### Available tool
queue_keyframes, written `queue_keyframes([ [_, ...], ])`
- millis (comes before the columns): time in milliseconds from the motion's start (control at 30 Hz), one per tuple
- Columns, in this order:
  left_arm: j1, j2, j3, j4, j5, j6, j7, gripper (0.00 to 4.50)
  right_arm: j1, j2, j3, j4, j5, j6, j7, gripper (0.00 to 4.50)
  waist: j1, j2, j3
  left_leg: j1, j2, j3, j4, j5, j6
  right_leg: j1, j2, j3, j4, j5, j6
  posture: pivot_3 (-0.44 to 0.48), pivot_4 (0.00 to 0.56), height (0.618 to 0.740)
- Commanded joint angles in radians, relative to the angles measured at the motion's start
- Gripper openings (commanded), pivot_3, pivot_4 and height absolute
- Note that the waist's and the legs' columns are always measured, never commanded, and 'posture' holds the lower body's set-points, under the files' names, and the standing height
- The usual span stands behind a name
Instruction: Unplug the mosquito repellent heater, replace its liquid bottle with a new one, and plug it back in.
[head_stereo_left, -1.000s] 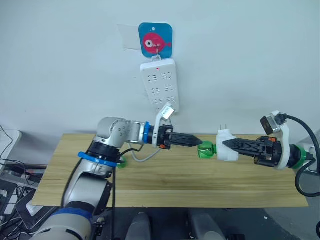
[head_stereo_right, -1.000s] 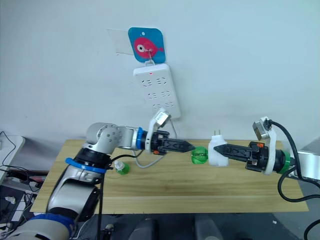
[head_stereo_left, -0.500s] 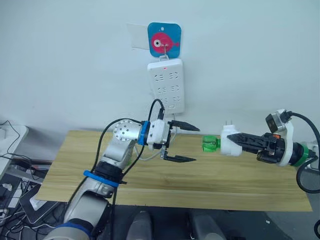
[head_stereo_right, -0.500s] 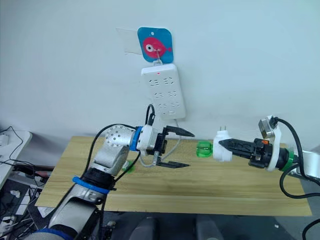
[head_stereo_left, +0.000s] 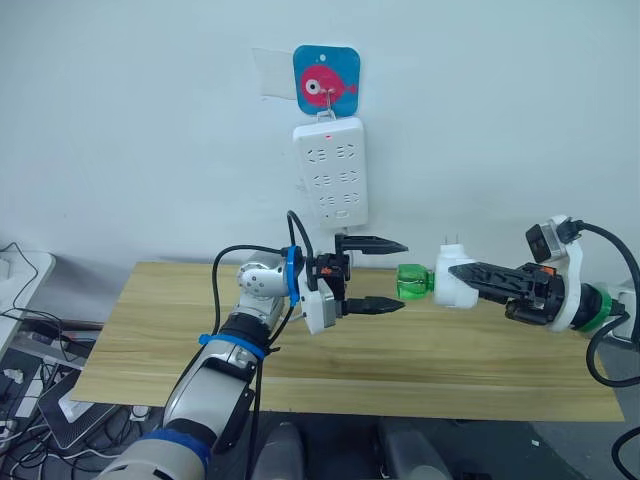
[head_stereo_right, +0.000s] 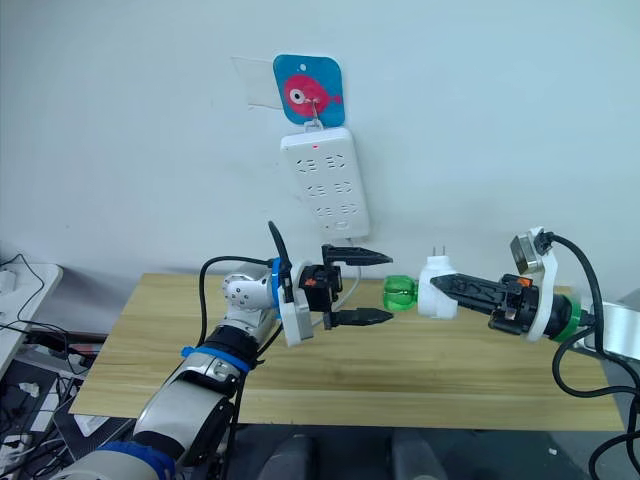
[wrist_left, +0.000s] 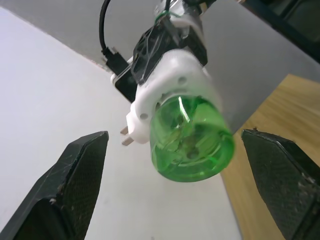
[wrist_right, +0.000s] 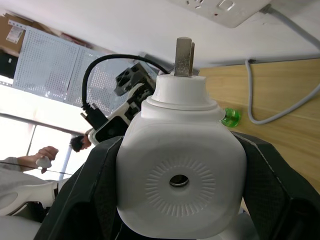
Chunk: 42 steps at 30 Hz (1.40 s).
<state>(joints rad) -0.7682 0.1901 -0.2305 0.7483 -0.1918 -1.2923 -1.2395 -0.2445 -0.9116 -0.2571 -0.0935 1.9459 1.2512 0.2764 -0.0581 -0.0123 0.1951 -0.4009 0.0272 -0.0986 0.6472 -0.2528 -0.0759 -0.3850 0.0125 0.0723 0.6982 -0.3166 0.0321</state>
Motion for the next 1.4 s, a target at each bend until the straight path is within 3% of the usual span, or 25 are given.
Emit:
queue_keyframes([
  [33, -0.023, -0.007, -0.018, 0.022, 0.032, -0.047, 0.073, 4.47, -0.012, 0.003, -0.036, -0.036, 0.026, -0.009, 0.013, 2.95, -0.001, 0.000, 0.000, 0.000, 0.000, 0.000, 0.000, 0.000, 0.000, 0.000, 0.000, 0.000, 0.000, 0.000, 0.000, -0.095, 0.161, 0.740],
  [333, -0.037, 0.012, -0.084, 0.022, 0.059, -0.103, 0.184, 4.47, -0.010, 0.011, -0.029, -0.038, 0.026, -0.009, 0.008, 2.95, -0.002, 0.000, 0.000, 0.000, 0.000, 0.000, 0.000, 0.000, 0.000, 0.000, 0.000, 0.000, 0.000, 0.000, 0.000, -0.098, 0.165, 0.740],
  [433, -0.040, 0.027, -0.121, 0.019, 0.051, -0.109, 0.201, 3.86, -0.012, 0.011, -0.026, -0.034, 0.026, -0.008, 0.006, 2.95, -0.003, 0.000, 0.000, 0.000, 0.000, 0.000, 0.000, 0.000, 0.000, 0.000, 0.000, 0.000, 0.000, 0.000, 0.000, -0.098, 0.168, 0.740],
  [600, -0.043, 0.055, -0.166, 0.022, 0.044, -0.114, 0.229, 2.34, -0.013, 0.008, -0.025, -0.024, 0.026, -0.004, 0.006, 2.95, -0.007, 0.000, 0.000, 0.000, 0.000, -0.001, 0.000, 0.000, 0.000, 0.000, 0.000, 0.000, 0.000, 0.000, 0.000, -0.099, 0.170, 0.740],
  [767, -0.038, 0.066, -0.202, 0.004, 0.000, -0.078, 0.238, 2.22, -0.011, 0.008, -0.025, -0.027, 0.026, -0.003, 0.009, 2.95, -0.012, 0.000, 0.000, 0.000, 0.000, -0.001, 0.000, 0.000, 0.000, 0.000, 0.000, 0.000, 0.000, 0.000, 0.000, -0.099, 0.170, 0.740],
  [867, 0.009, 0.068, -0.242, -0.123, -0.189, 0.197, 0.117, 2.22, -0.009, 0.002, -0.024, -0.026, 0.026, -0.001, 0.010, 2.95, -0.017, 0.000, 0.000, 0.000, 0.000, -0.001, 0.000, 0.000, 0.000, 0.000, 0.000, 0.000, 0.001, 0.000, 0.000, -0.099, 0.172, 0.740],
  [933, 0.038, 0.074, -0.230, -0.238, -0.301, 0.515, 0.092, 2.22, -0.007, -0.005, -0.026, -0.023, 0.026, 0.002, 0.012, 2.95, -0.022, 0.000, 0.000, 0.000, 0.000, -0.001, 0.000, 0.000, 0.000, 0.000, 0.000, 0.000, 0.001, 0.000, 0.000, -0.099, 0.172, 0.740],
  [1000, 0.056, 0.125, -0.235, -0.408, -0.482, 1.012, 0.107, 2.22, -0.005, -0.018, -0.027, -0.018, 0.026, 0.006, 0.015, 2.95, -0.026, 0.000, 0.000, 0.000, 0.000, -0.002, 0.000, 0.000, 0.000, 0.000, 0.000, -0.001, 0.001, 0.000, 0.000, -0.099, 0.172, 0.740],
  [1133, 0.049, 0.194, -0.180, -0.576, -0.733, 1.650, 0.177, 2.22, -0.001, -0.037, -0.021, -0.026, 0.026, 0.007, 0.021, 2.95, -0.034, 0.001, 0.000, 0.000, 0.002, -0.006, 0.000, 0.000, 0.000, 0.001, 0.002, -0.003, 0.002, 0.000, 0.000, -0.098, 0.174, 0.740],
  [1233, 0.010, 0.213, -0.119, -0.572, -0.879, 2.025, 0.245, 2.22, 0.009, -0.047, -0.011, -0.041, 0.026, 0.004, 0.014, 2.95, -0.039, 0.001, 0.000, 0.001, 0.002, -0.007, 0.000, 0.001, 0.001, 0.001, 0.003, -0.004, 0.002, -0.001, 0.000, -0.095, 0.177, 0.740],
  [1333, -0.091, 0.180, -0.011, -0.339, -1.053, 2.478, 0.386, 2.22, 0.019, -0.051, 0.002, -0.067, 0.026, -0.008, 0.001, 2.95, -0.039, 0.001, 0.000, 0.001, 0.002, -0.007, 0.000, 0.001, 0.001, 0.001, 0.003, -0.005, 0.002, -0.001, 0.000, -0.094, 0.179, 0.740],
  [1400, -0.121, 0.166, 0.038, -0.247, -1.077, 2.623, 0.410, 2.22, 0.018, -0.046, 0.008, -0.072, 0.026, -0.021, -0.011, 2.95, -0.039, 0.001, 0.000, 0.001, 0.001, -0.007, 0.001, 0.001, 0.001, 0.001, 0.003, -0.005, 0.002, -0.002, 0.003, -0.096, 0.180, 0.740],
])
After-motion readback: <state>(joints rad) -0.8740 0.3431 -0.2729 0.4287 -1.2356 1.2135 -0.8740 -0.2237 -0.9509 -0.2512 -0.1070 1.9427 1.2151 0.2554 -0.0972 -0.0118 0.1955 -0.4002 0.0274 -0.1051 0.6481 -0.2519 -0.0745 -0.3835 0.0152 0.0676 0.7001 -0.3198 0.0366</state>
